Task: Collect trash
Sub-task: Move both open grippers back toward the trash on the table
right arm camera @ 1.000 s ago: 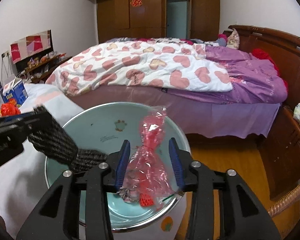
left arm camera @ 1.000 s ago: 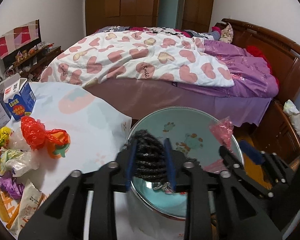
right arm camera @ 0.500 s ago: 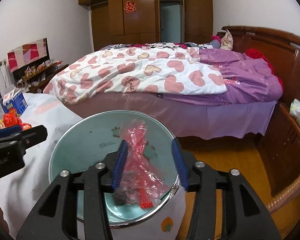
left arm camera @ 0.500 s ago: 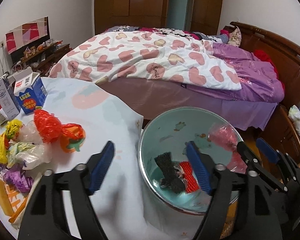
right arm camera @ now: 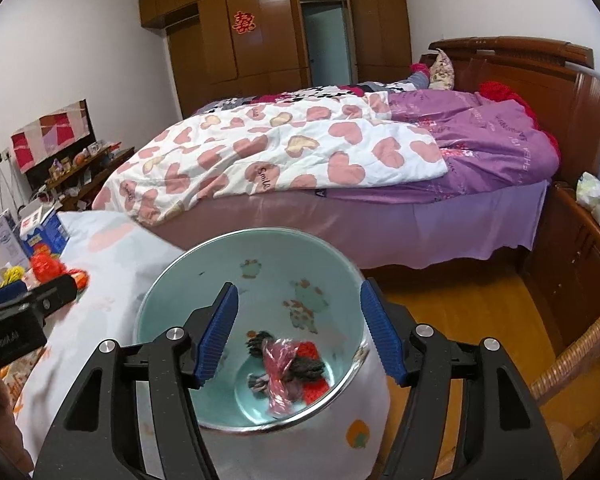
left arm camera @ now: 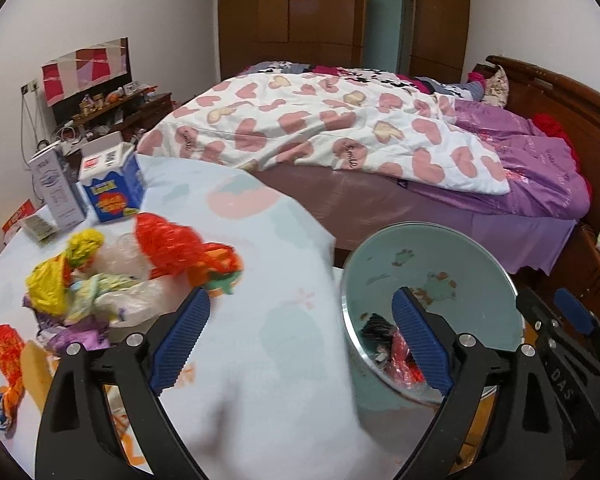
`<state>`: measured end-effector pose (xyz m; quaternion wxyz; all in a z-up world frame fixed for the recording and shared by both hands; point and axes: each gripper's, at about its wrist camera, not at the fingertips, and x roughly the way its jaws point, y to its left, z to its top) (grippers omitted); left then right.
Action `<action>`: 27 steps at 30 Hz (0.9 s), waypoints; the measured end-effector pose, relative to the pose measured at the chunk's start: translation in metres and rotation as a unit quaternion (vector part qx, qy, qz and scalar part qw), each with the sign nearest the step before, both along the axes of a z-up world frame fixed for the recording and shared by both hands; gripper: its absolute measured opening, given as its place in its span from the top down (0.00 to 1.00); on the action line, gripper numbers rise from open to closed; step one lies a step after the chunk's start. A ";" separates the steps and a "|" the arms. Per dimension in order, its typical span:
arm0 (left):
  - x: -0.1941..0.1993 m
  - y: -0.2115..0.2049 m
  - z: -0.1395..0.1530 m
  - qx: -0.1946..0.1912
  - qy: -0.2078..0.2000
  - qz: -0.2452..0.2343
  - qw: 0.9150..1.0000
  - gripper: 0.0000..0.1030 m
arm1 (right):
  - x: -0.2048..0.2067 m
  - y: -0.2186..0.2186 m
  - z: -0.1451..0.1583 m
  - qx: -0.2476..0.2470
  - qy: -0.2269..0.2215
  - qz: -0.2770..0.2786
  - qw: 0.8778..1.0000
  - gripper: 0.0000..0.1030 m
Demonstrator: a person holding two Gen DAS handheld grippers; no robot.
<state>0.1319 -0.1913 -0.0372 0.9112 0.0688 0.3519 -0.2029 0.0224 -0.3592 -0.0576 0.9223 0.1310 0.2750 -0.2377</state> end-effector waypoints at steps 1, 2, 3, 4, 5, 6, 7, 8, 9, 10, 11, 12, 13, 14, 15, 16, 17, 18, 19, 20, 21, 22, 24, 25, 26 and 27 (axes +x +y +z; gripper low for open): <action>-0.001 0.006 0.001 0.001 -0.001 0.004 1.000 0.12 | 0.000 0.006 0.000 -0.002 0.001 0.003 1.000 0.37; -0.001 0.011 0.002 0.003 -0.003 0.008 1.000 0.11 | 0.000 0.011 -0.001 -0.001 0.002 0.006 1.000 0.37; -0.002 0.015 0.002 0.005 -0.004 0.012 1.000 0.11 | 0.000 0.014 -0.001 0.000 0.003 0.007 1.000 0.37; -0.002 0.021 0.003 0.006 -0.006 0.016 1.000 0.11 | 0.001 0.020 -0.001 0.005 0.003 0.010 1.000 0.37; -0.002 0.028 0.004 0.007 -0.006 0.021 1.000 0.11 | 0.001 0.023 -0.002 0.008 0.003 0.012 1.000 0.37; -0.002 0.035 0.005 0.007 -0.005 0.027 1.000 0.11 | 0.001 0.027 -0.002 0.010 0.004 0.014 1.000 0.37; -0.001 0.040 0.006 0.006 -0.004 0.031 1.000 0.11 | 0.003 0.033 -0.001 0.013 0.004 0.019 1.000 0.37; -0.001 0.049 0.008 0.003 -0.003 0.037 0.999 0.11 | 0.004 0.039 -0.001 0.012 0.004 0.024 1.000 0.37; -0.001 0.055 0.008 0.002 -0.003 0.041 0.999 0.11 | 0.005 0.043 0.000 0.011 0.004 0.028 1.000 0.37; -0.001 0.063 0.009 0.003 -0.004 0.046 0.999 0.11 | 0.006 0.049 0.001 0.009 0.005 0.034 0.999 0.37; -0.001 0.068 0.010 0.004 -0.005 0.050 0.999 0.11 | 0.008 0.054 0.002 0.007 0.006 0.039 0.999 0.37; -0.002 0.075 0.010 0.005 -0.006 0.055 0.998 0.11 | 0.009 0.059 0.003 0.007 0.006 0.044 0.999 0.37; -0.001 0.082 0.010 0.006 -0.006 0.059 0.998 0.11 | 0.011 0.066 0.004 0.007 0.006 0.050 0.999 0.37; -0.001 0.091 0.011 0.006 -0.006 0.066 0.998 0.10 | 0.013 0.072 0.005 0.007 0.006 0.055 0.998 0.37; -0.002 0.097 0.011 0.007 -0.007 0.070 0.997 0.10 | 0.015 0.079 0.005 0.007 0.006 0.060 0.998 0.37; -0.002 0.105 0.011 0.007 -0.008 0.077 0.997 0.10 | 0.016 0.083 0.005 0.007 0.006 0.064 0.998 0.37; -0.003 0.109 0.010 0.008 -0.008 0.081 0.997 0.10 | 0.018 0.090 0.006 0.007 0.006 0.070 0.998 0.37; -0.002 0.116 0.010 0.009 -0.009 0.086 0.996 0.09 | 0.020 0.095 0.006 0.007 0.007 0.074 0.997 0.37; -0.002 0.124 0.010 0.010 -0.010 0.093 0.996 0.09 | 0.022 0.102 0.006 0.006 0.007 0.081 0.997 0.37; -0.002 0.129 0.010 0.010 -0.010 0.097 0.995 0.09 | 0.024 0.108 0.006 0.006 0.009 0.087 0.996 0.37; -0.001 0.136 0.010 0.011 -0.010 0.103 0.995 0.09 | 0.026 0.113 0.006 0.006 0.009 0.091 0.996 0.37; 0.000 0.142 0.009 0.010 -0.010 0.109 0.994 0.08 | 0.028 0.120 0.006 0.005 0.011 0.098 0.995 0.37; 0.001 0.156 0.008 0.011 -0.008 0.121 0.993 0.06 | 0.031 0.130 0.005 0.004 0.013 0.107 0.994 0.37; 0.002 0.163 0.008 0.012 -0.007 0.127 0.992 0.06 | 0.033 0.137 0.005 0.004 0.014 0.113 0.994 0.37; 0.002 0.167 0.007 0.013 -0.007 0.131 0.991 0.06 | 0.036 0.143 0.005 0.004 0.015 0.119 0.993 0.37; 0.003 0.174 0.007 0.013 -0.006 0.136 0.991 0.06 | 0.038 0.150 0.004 0.004 0.016 0.124 0.992 0.37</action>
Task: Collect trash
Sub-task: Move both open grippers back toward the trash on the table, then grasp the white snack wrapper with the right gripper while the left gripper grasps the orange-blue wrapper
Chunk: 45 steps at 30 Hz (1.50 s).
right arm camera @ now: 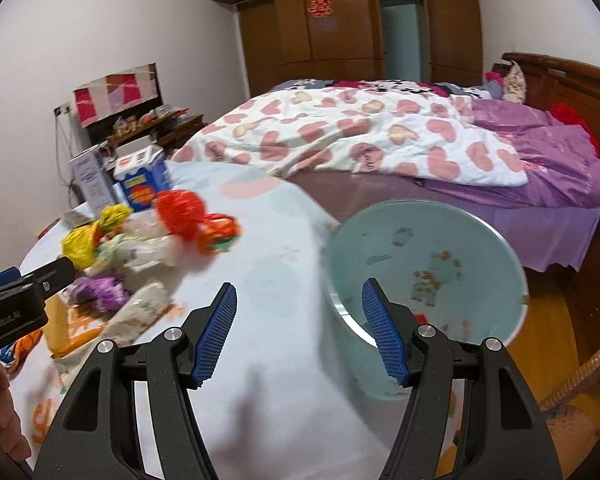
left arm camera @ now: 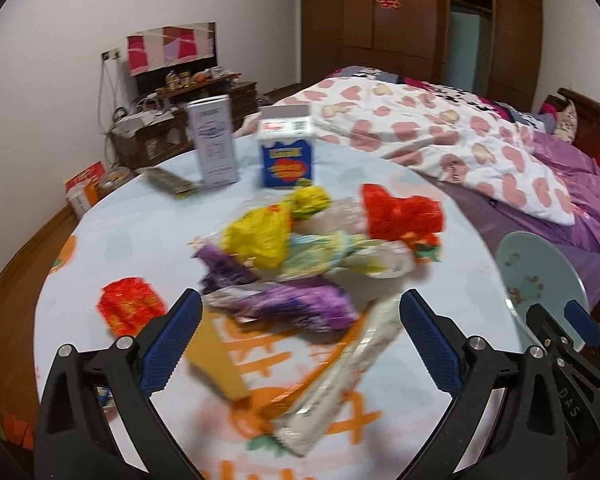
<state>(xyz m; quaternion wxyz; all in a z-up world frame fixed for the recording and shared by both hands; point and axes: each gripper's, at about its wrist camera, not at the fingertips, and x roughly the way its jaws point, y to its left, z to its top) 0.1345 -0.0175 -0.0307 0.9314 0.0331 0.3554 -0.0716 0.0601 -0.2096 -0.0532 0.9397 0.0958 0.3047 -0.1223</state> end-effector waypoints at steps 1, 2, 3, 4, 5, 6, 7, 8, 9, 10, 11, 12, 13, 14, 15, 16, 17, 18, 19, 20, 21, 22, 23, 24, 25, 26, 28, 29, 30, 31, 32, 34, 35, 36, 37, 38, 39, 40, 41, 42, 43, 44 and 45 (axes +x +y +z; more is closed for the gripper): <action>0.001 0.005 -0.001 0.000 0.001 0.005 1.000 0.06 | 0.001 0.005 0.000 0.000 0.001 0.005 1.000 0.37; 0.002 0.011 -0.002 -0.001 0.004 0.011 1.000 0.06 | 0.003 0.011 -0.001 -0.001 0.002 0.010 1.000 0.37; 0.004 0.017 -0.003 -0.002 0.006 0.017 1.000 0.06 | 0.005 0.016 -0.001 -0.001 0.004 0.016 1.000 0.37; 0.005 0.022 -0.004 -0.001 0.008 0.023 1.000 0.06 | 0.006 0.021 -0.001 -0.001 0.005 0.020 1.000 0.37; 0.006 0.028 -0.006 -0.001 0.010 0.030 0.999 0.06 | 0.008 0.026 -0.002 -0.001 0.006 0.025 1.000 0.37; 0.008 0.035 -0.008 -0.001 0.013 0.037 0.999 0.06 | 0.009 0.030 -0.002 0.000 0.008 0.028 1.000 0.37; 0.008 0.041 -0.010 -0.001 0.014 0.041 0.999 0.06 | 0.011 0.035 -0.003 0.002 0.010 0.034 0.999 0.37; 0.010 0.048 -0.012 -0.002 0.018 0.047 0.999 0.06 | 0.013 0.040 -0.004 0.003 0.012 0.039 0.999 0.37; 0.011 0.055 -0.014 -0.001 0.022 0.053 0.998 0.06 | 0.014 0.043 -0.004 0.003 0.014 0.043 0.999 0.37; 0.012 0.060 -0.016 0.000 0.025 0.056 0.998 0.06 | 0.016 0.049 -0.005 0.002 0.016 0.048 0.999 0.37; 0.012 0.068 -0.018 0.001 0.028 0.060 0.998 0.06 | 0.017 0.054 -0.006 0.002 0.018 0.053 0.998 0.37; 0.012 0.075 -0.020 0.003 0.029 0.065 0.997 0.06 | 0.018 0.059 -0.006 0.002 0.020 0.059 0.998 0.37; 0.011 0.085 -0.023 0.005 0.030 0.071 0.997 0.06 | 0.020 0.062 -0.007 0.002 0.023 0.063 0.998 0.37; 0.010 0.091 -0.025 0.006 0.031 0.075 0.997 0.06 | 0.021 0.066 -0.008 0.003 0.025 0.067 0.997 0.37; 0.010 0.101 -0.028 0.006 0.034 0.081 0.996 0.06 | 0.022 0.070 -0.009 0.005 0.028 0.071 0.997 0.37; 0.009 0.113 -0.031 0.004 0.037 0.090 0.995 0.06 | 0.025 0.075 -0.011 0.006 0.032 0.076 0.997 0.37; 0.008 0.121 -0.033 0.002 0.039 0.094 0.995 0.06 | 0.027 0.080 -0.012 0.009 0.037 0.079 0.996 0.37; 0.007 0.131 -0.036 0.002 0.042 0.101 0.994 0.06 | 0.029 0.084 -0.015 0.013 0.043 0.083 0.996 0.37; 0.005 0.140 -0.037 0.003 0.043 0.109 0.993 0.06 | 0.032 0.089 -0.017 0.020 0.050 0.089 0.995 0.37; 0.003 0.147 -0.039 0.002 0.043 0.113 0.993 0.06 | 0.035 0.093 -0.019 0.028 0.055 0.096 0.993 0.37; 0.002 0.152 -0.040 0.000 0.043 0.114 0.993 0.06 | 0.037 0.098 -0.019 0.032 0.058 0.100 0.993 0.37; 0.000 0.157 -0.042 -0.003 0.043 0.113 0.993 0.06 | 0.040 0.103 -0.020 0.037 0.060 0.105 0.992 0.37; 0.000 0.161 -0.043 -0.004 0.044 0.113 0.993 0.06 | 0.042 0.108 -0.021 0.041 0.062 0.108 0.991 0.37; -0.001 0.164 -0.045 -0.003 0.045 0.114 0.992 0.06 | 0.047 0.114 -0.022 0.047 0.066 0.111 0.991 0.37; 0.000 0.165 -0.048 0.001 0.048 0.118 0.992 0.06 | 0.050 0.118 -0.023 0.051 0.068 0.112 0.990 0.37; 0.001 0.166 -0.051 0.004 0.052 0.120 0.991 0.06 | 0.054 0.121 -0.025 0.054 0.072 0.112 0.990 0.36; 0.004 0.164 -0.054 0.008 0.057 0.120 0.991 0.06 | 0.063 0.127 -0.030 0.061 0.087 0.107 0.988 0.35; 0.004 0.163 -0.056 0.011 0.057 0.118 0.991 0.06 | 0.066 0.128 -0.034 0.070 0.097 0.106 0.987 0.35; 0.004 0.161 -0.057 0.016 0.058 0.117 0.991 0.06 | 0.070 0.130 -0.038 0.079 0.108 0.103 0.986 0.35; 0.006 0.158 -0.059 0.026 0.061 0.117 0.991 0.06 | 0.071 0.130 -0.040 0.079 0.112 0.100 0.985 0.35; 0.006 0.157 -0.060 0.033 0.064 0.116 0.991 0.06 | 0.073 0.131 -0.039 0.077 0.112 0.099 0.986 0.35; 0.008 0.153 -0.062 0.047 0.068 0.110 0.991 0.06 | 0.075 0.134 -0.039 0.075 0.117 0.098 0.986 0.35; 0.008 0.151 -0.062 0.054 0.067 0.107 0.991 0.06 | 0.076 0.135 -0.040 0.072 0.119 0.097 0.985 0.36; 0.009 0.149 -0.062 0.059 0.068 0.104 0.990 0.06 | 0.076 0.137 -0.040 0.068 0.120 0.097 0.986 0.40; 0.009 0.148 -0.063 0.064 0.070 0.102 0.990 0.06 | 0.076 0.139 -0.040 0.059 0.122 0.096 0.986 0.44; 0.010 0.147 -0.064 0.067 0.073 0.101 0.990 0.06 | 0.076 0.139 -0.040 0.054 0.122 0.098 0.986 0.54; 0.010 0.147 -0.064 0.069 0.074 0.100 0.990 0.06 | 0.076 0.140 -0.040 0.051 0.122 0.101 0.986 0.61; 0.010 0.147 -0.064 0.070 0.075 0.100 0.990 0.06 | 0.077 0.139 -0.041 0.051 0.122 0.103 0.986 0.62; 0.010 0.147 -0.064 0.071 0.074 0.100 0.990 0.06 | 0.076 0.138 -0.041 0.054 0.121 0.104 0.986 0.66; 0.010 0.147 -0.064 0.072 0.074 0.101 0.990 0.06 | 0.076 0.135 -0.041 0.058 0.120 0.103 0.986 0.68; 0.009 0.147 -0.065 0.073 0.075 0.102 0.989 0.06 | 0.076 0.133 -0.041 0.061 0.120 0.104 0.985 0.70; 0.010 0.146 -0.065 0.074 0.077 0.103 0.989 0.06 | 0.075 0.130 -0.041 0.065 0.120 0.105 0.985 0.72; 0.010 0.146 -0.065 0.076 0.078 0.104 0.989 0.06 | 0.075 0.128 -0.040 0.068 0.120 0.106 0.985 0.74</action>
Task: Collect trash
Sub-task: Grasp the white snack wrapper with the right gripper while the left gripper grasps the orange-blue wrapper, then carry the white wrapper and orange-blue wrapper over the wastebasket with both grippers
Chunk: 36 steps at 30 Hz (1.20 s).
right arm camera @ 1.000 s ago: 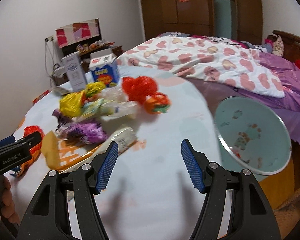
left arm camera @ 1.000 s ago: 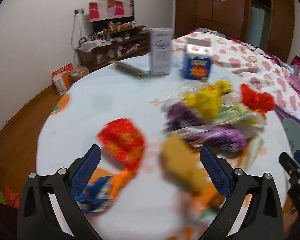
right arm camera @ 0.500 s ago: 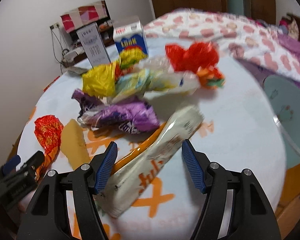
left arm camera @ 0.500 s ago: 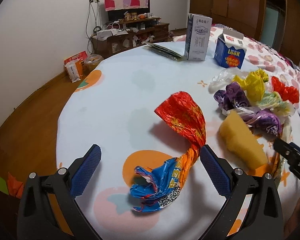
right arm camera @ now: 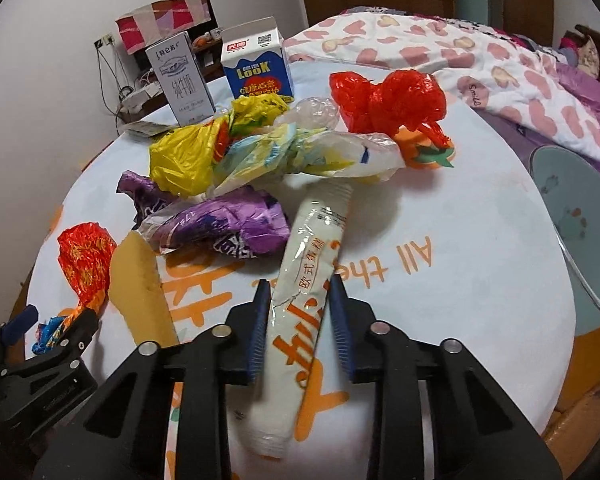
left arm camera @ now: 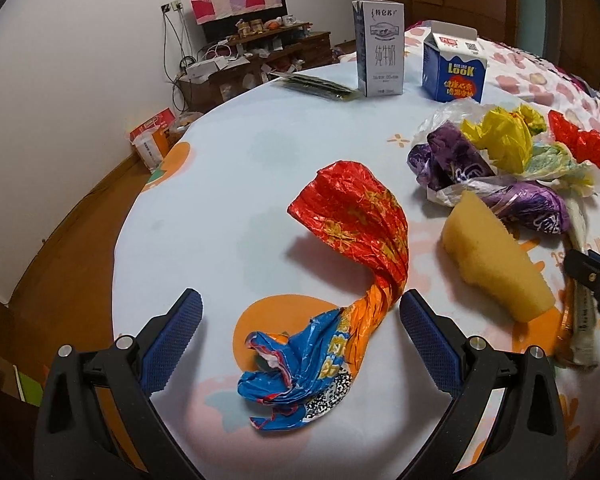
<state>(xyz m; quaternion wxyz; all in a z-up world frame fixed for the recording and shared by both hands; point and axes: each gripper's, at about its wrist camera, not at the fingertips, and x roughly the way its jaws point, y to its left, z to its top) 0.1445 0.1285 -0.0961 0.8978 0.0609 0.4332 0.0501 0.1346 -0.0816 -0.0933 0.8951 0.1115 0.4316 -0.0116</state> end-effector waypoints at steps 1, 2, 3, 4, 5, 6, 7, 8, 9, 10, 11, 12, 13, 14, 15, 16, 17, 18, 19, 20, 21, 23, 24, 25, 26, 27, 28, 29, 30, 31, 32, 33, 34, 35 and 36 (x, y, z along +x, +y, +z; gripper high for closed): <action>0.001 0.000 0.000 0.001 0.000 0.000 1.000 0.06 | -0.001 -0.003 0.001 0.005 -0.001 -0.001 1.000 0.74; 0.001 -0.001 0.000 0.001 0.000 0.000 1.000 0.06 | -0.003 -0.007 0.003 0.008 -0.003 -0.002 1.000 0.74; 0.001 -0.001 0.000 0.001 0.001 0.000 1.000 0.06 | -0.005 -0.010 0.006 0.008 -0.007 -0.004 1.000 0.75; 0.001 0.000 0.000 0.002 0.001 0.001 1.000 0.06 | -0.007 -0.012 0.008 0.005 -0.012 -0.006 1.000 0.75; 0.001 -0.001 0.000 0.003 0.003 0.001 1.000 0.06 | -0.010 -0.014 0.011 0.000 -0.019 -0.009 1.000 0.75; 0.001 -0.002 0.000 0.005 0.004 0.001 1.000 0.06 | -0.014 -0.018 0.016 -0.007 -0.028 -0.012 1.000 0.75; 0.002 -0.002 -0.001 0.006 0.004 0.002 1.000 0.06 | -0.017 -0.019 0.019 -0.012 -0.035 -0.013 0.999 0.75; 0.002 -0.003 0.000 0.006 0.004 0.001 1.000 0.06 | -0.020 -0.021 0.022 -0.019 -0.043 -0.015 0.999 0.75; 0.002 -0.003 0.000 0.003 0.004 0.000 1.000 0.06 | -0.021 -0.022 0.024 -0.025 -0.049 -0.015 0.998 0.75; 0.002 -0.004 0.000 0.000 0.004 -0.002 1.000 0.06 | -0.024 -0.022 0.028 -0.036 -0.058 -0.015 0.998 0.75; 0.003 -0.005 0.001 -0.004 0.004 -0.005 1.000 0.06 | -0.026 -0.022 0.030 -0.043 -0.064 -0.014 0.997 0.75; 0.003 -0.007 0.001 -0.006 0.005 -0.007 1.000 0.06 | -0.027 -0.022 0.032 -0.046 -0.067 -0.015 0.997 0.75; 0.004 -0.008 0.001 -0.007 0.006 -0.007 1.000 0.06 | -0.029 -0.023 0.033 -0.049 -0.072 -0.015 0.996 0.75; 0.005 -0.008 0.001 -0.010 0.008 -0.008 1.000 0.07 | -0.030 -0.023 0.034 -0.051 -0.074 -0.014 0.996 0.75; 0.006 -0.009 0.001 -0.016 0.010 -0.011 1.000 0.08 | -0.030 -0.023 0.034 -0.052 -0.077 -0.013 0.996 0.75; 0.006 -0.009 0.001 -0.025 0.009 -0.015 1.000 0.15 | -0.031 -0.023 0.035 -0.056 -0.080 -0.012 0.995 0.75; 0.005 -0.009 0.000 -0.031 0.010 -0.020 0.999 0.28 | -0.032 -0.023 0.035 -0.059 -0.082 -0.012 0.995 0.75; 0.005 -0.010 -0.002 -0.038 0.017 -0.026 0.999 0.31 | -0.033 -0.023 0.035 -0.060 -0.083 -0.012 0.995 0.75; 0.006 -0.010 -0.004 -0.043 0.022 -0.029 0.998 0.35 | -0.035 -0.024 0.036 -0.059 -0.085 -0.013 0.994 0.75; 0.005 -0.010 -0.003 -0.052 0.018 -0.033 0.998 0.42 | -0.035 -0.025 0.036 -0.059 -0.086 -0.014 0.994 0.75; 0.005 -0.011 -0.003 -0.057 0.019 -0.036 0.998 0.46 | -0.036 -0.025 0.036 -0.059 -0.087 -0.015 0.994 0.75; 0.004 -0.012 -0.003 -0.061 0.017 -0.041 0.997 0.54 | -0.038 -0.027 0.037 -0.058 -0.089 -0.019 0.994 0.75; 0.003 -0.014 -0.003 -0.061 0.016 -0.044 0.997 0.58 | -0.039 -0.028 0.037 -0.058 -0.089 -0.020 0.994 0.75; 0.003 -0.015 -0.003 -0.063 0.015 -0.047 0.997 0.66 | -0.040 -0.029 0.038 -0.057 -0.092 -0.021 0.994 0.75; 0.002 -0.017 -0.003 -0.066 0.015 -0.050 0.996 0.77 | -0.041 -0.029 0.039 -0.058 -0.094 -0.022 0.994 0.75; 0.001 -0.018 -0.002 -0.069 0.014 -0.052 0.996 0.80 | -0.042 -0.030 0.039 -0.059 -0.097 -0.023 0.993 0.75; 0.001 -0.018 -0.002 -0.074 0.014 -0.051 0.996 0.82 | -0.044 -0.030 0.041 -0.060 -0.101 -0.023 0.993 0.75; 0.000 -0.017 -0.001 -0.077 0.013 -0.049 0.996 0.82 | -0.046 -0.030 0.042 -0.061 -0.105 -0.023 0.992 0.75; 0.000 -0.016 0.000 -0.080 0.011 -0.048 0.996 0.83 | -0.047 -0.030 0.044 -0.062 -0.111 -0.022 0.992 0.75; -0.002 -0.015 0.003 -0.082 0.006 -0.044 0.996 0.84 | -0.050 -0.030 0.046 -0.064 -0.118 -0.021 0.991 0.75; -0.002 -0.015 0.005 -0.082 0.001 -0.041 0.996 0.85 | -0.052 -0.030 0.049 -0.065 -0.126 -0.020 0.990 0.75; -0.004 -0.014 0.009 -0.082 -0.009 -0.038 0.996 0.85 | -0.052 -0.030 0.051 -0.067 -0.130 -0.019 0.989 0.75; -0.006 -0.014 0.015 -0.080 -0.021 -0.034 0.996 0.85 | -0.054 -0.031 0.053 -0.069 -0.135 -0.019 0.988 0.75; -0.007 -0.014 0.019 -0.077 -0.028 -0.033 0.996 0.85 | -0.054 -0.031 0.054 -0.070 -0.137 -0.020 0.988 0.75; -0.009 -0.014 0.024 -0.074 -0.037 -0.031 0.996 0.85 | -0.054 -0.032 0.055 -0.070 -0.138 -0.021 0.988 0.75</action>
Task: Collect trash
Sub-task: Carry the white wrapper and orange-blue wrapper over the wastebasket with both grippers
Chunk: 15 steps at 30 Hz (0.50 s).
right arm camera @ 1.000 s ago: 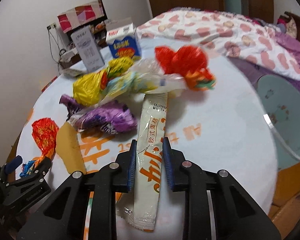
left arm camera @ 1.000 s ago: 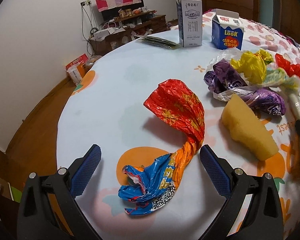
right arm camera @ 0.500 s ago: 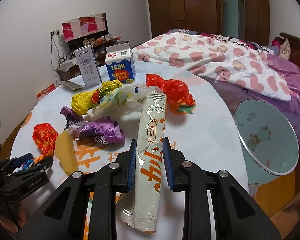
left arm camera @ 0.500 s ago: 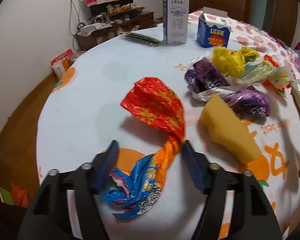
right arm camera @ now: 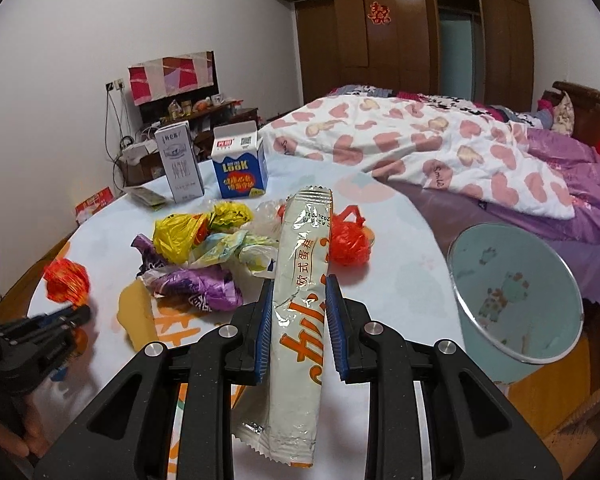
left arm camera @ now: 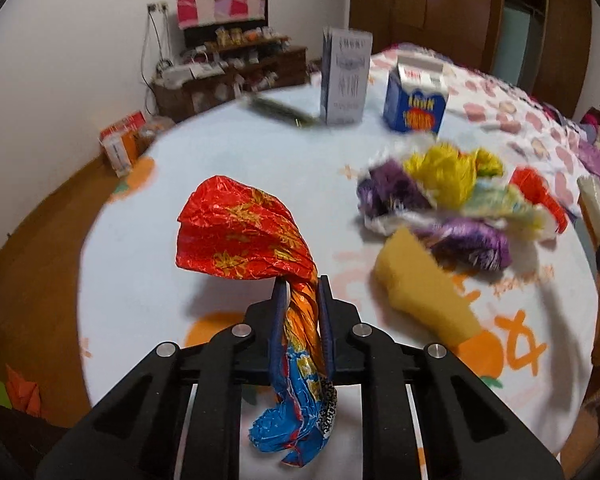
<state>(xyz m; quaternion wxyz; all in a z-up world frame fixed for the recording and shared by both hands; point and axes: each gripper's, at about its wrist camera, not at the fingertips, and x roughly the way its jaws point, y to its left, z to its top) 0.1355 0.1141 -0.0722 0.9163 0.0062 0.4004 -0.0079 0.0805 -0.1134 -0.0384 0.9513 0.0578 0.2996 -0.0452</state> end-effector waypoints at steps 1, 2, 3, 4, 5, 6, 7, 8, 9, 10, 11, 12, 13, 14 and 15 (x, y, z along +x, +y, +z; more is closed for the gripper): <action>-0.001 -0.001 0.005 0.003 -0.007 0.001 1.000 0.85 | 0.000 -0.001 0.001 0.001 -0.002 -0.001 1.000 0.75; -0.003 -0.002 0.010 0.007 -0.016 0.001 1.000 0.85 | -0.002 -0.001 0.002 0.001 -0.005 -0.002 1.000 0.75; -0.005 -0.004 0.015 0.011 -0.023 0.000 1.000 0.85 | -0.003 -0.001 0.003 0.001 -0.008 -0.003 1.000 0.75; -0.007 -0.007 0.020 0.012 -0.029 -0.002 0.999 0.85 | -0.004 -0.001 0.004 -0.001 -0.011 -0.003 1.000 0.75; -0.007 -0.008 0.023 0.011 -0.033 -0.004 0.999 0.85 | -0.005 -0.002 0.005 -0.003 -0.013 -0.004 1.000 0.75; -0.008 -0.010 0.026 0.008 -0.036 -0.008 0.999 0.85 | -0.005 -0.002 0.006 -0.004 -0.014 -0.003 1.000 0.75; -0.010 -0.012 0.030 0.006 -0.040 -0.012 0.999 0.85 | -0.004 -0.003 0.007 -0.005 -0.014 -0.004 1.000 0.75; -0.011 -0.014 0.032 0.005 -0.042 -0.014 0.999 0.85 | -0.004 -0.004 0.007 -0.006 -0.013 -0.004 1.000 0.75; -0.011 -0.016 0.034 0.004 -0.043 -0.016 0.999 0.85 | -0.004 -0.005 0.008 -0.007 -0.013 -0.005 1.000 0.75; -0.011 -0.018 0.036 0.002 -0.044 -0.018 0.999 0.85 | -0.004 -0.006 0.009 -0.010 -0.013 -0.006 1.000 0.75; -0.011 -0.021 0.038 0.001 -0.045 -0.021 0.999 0.85 | -0.005 -0.006 0.009 -0.013 -0.013 -0.007 1.000 0.75; -0.010 -0.023 0.039 0.001 -0.046 -0.022 0.999 0.85 | -0.005 -0.007 0.010 -0.015 -0.014 -0.008 1.000 0.75; -0.010 -0.026 0.040 0.001 -0.046 -0.024 0.999 0.85 | -0.005 -0.009 0.011 -0.016 -0.015 -0.010 1.000 0.75; -0.011 -0.028 0.041 0.000 -0.047 -0.025 0.999 0.85 | -0.006 -0.010 0.012 -0.016 -0.015 -0.011 1.000 0.75; -0.011 -0.031 0.042 0.000 -0.048 -0.027 0.998 0.85 | -0.006 -0.012 0.011 -0.016 -0.015 -0.012 1.000 0.75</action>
